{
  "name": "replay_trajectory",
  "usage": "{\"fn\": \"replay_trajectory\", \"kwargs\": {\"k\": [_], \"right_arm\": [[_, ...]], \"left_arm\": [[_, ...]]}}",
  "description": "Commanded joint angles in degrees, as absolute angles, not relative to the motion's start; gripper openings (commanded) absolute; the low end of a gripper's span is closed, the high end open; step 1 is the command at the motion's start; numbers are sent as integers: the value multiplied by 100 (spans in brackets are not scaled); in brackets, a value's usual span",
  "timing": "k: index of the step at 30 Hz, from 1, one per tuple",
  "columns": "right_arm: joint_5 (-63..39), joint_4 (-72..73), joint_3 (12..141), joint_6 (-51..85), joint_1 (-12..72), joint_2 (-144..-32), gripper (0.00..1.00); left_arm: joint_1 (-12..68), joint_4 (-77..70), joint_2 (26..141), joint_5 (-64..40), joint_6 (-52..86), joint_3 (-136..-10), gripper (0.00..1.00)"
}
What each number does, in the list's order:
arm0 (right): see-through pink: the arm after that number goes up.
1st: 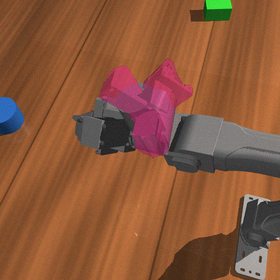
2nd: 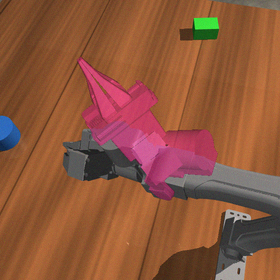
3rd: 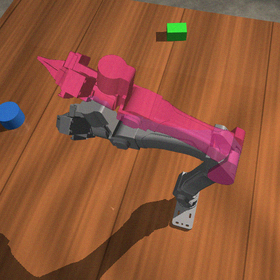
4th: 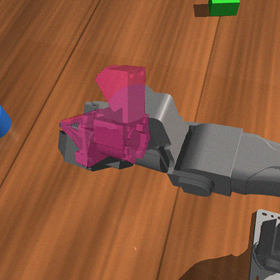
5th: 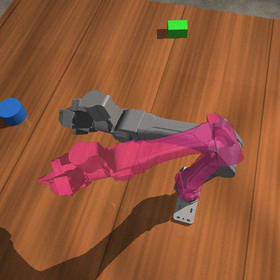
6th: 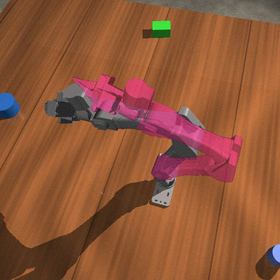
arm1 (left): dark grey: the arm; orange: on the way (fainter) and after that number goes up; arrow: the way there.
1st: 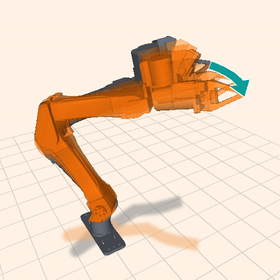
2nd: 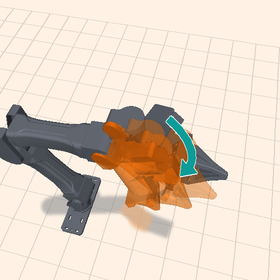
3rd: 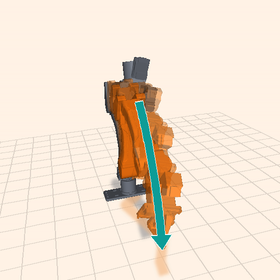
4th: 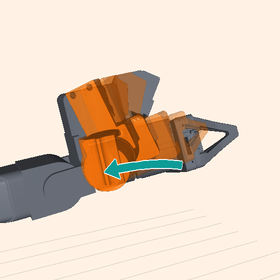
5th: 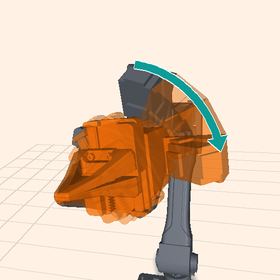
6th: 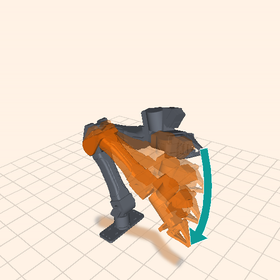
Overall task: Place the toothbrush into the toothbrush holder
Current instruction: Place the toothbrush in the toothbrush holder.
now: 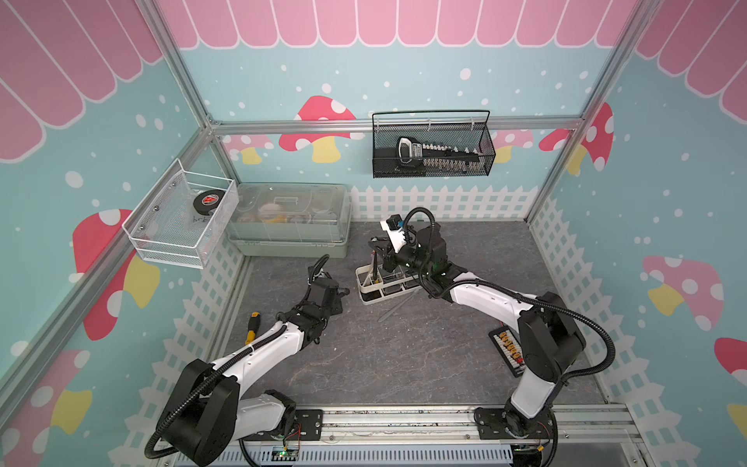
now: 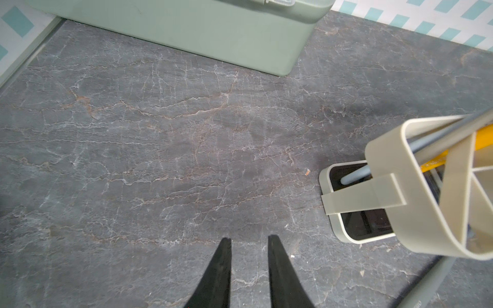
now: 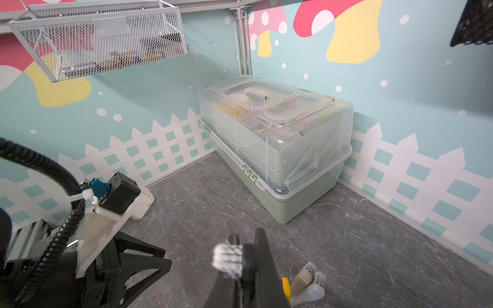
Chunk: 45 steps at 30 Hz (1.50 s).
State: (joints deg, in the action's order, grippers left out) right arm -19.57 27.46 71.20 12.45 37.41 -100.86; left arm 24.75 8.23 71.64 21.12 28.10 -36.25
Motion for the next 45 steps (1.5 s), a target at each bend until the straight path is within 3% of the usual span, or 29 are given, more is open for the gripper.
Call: {"fn": "replay_trajectory", "kwargs": {"k": [1,13,45], "right_arm": [[-2074,3072,6945,949,3798,-10253,0],[-1922,3979,6230,438,3876,-10469,0],[-1711,4829,5988,517,3911,-11171,0]], "left_arm": [[2435,694,7080,2063,2918,-3597,25],[2435,664,7173,1881,2900,-3639,25],[2435,636,7163,1661,2840,-3647,27]]}}
